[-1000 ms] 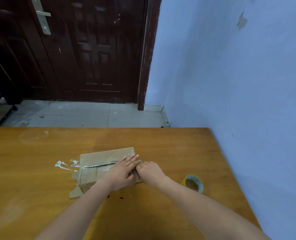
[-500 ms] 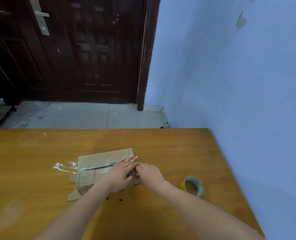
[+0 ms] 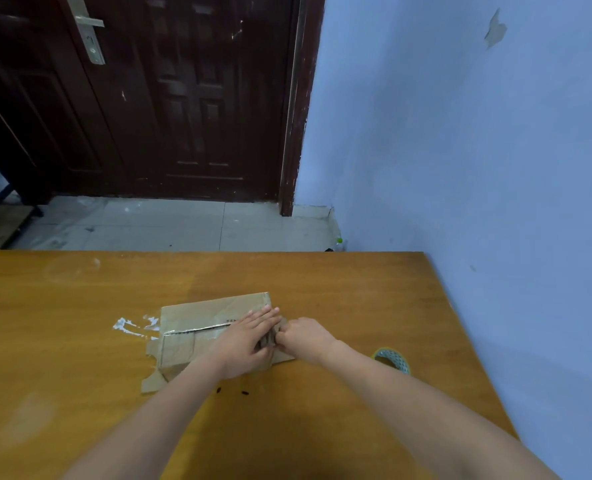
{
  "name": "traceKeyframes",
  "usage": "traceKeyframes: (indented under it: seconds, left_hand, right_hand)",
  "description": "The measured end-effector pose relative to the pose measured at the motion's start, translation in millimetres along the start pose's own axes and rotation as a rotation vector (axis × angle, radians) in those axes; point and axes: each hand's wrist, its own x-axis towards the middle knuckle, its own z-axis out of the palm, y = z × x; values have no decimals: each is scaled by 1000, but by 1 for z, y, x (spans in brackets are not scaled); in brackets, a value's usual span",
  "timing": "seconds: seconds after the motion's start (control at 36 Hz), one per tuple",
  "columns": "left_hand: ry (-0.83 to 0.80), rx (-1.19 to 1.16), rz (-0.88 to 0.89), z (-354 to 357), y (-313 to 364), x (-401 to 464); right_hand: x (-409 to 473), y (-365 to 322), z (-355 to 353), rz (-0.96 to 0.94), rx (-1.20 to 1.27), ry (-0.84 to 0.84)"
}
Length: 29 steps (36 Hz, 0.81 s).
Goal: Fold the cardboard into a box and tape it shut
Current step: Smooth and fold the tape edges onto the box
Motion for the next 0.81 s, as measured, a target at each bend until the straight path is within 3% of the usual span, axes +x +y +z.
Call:
traceKeyframes:
  seconds: [0.19, 0.36, 0.56, 0.81]
  left_hand:
    - [102, 130, -163, 7, -8, -11]
    - [-20, 206, -138, 5, -18, -10]
    - [-26, 114, -161, 1, -18, -8]
    - [-61, 172, -173, -5, -14, -7]
  right_hand:
    - [-5, 7, -5, 1, 72, -15]
    - [-3, 11, -7, -89, -20, -39]
    - [7, 15, -10, -212, -124, -56]
    - [21, 24, -20, -339, -243, -85]
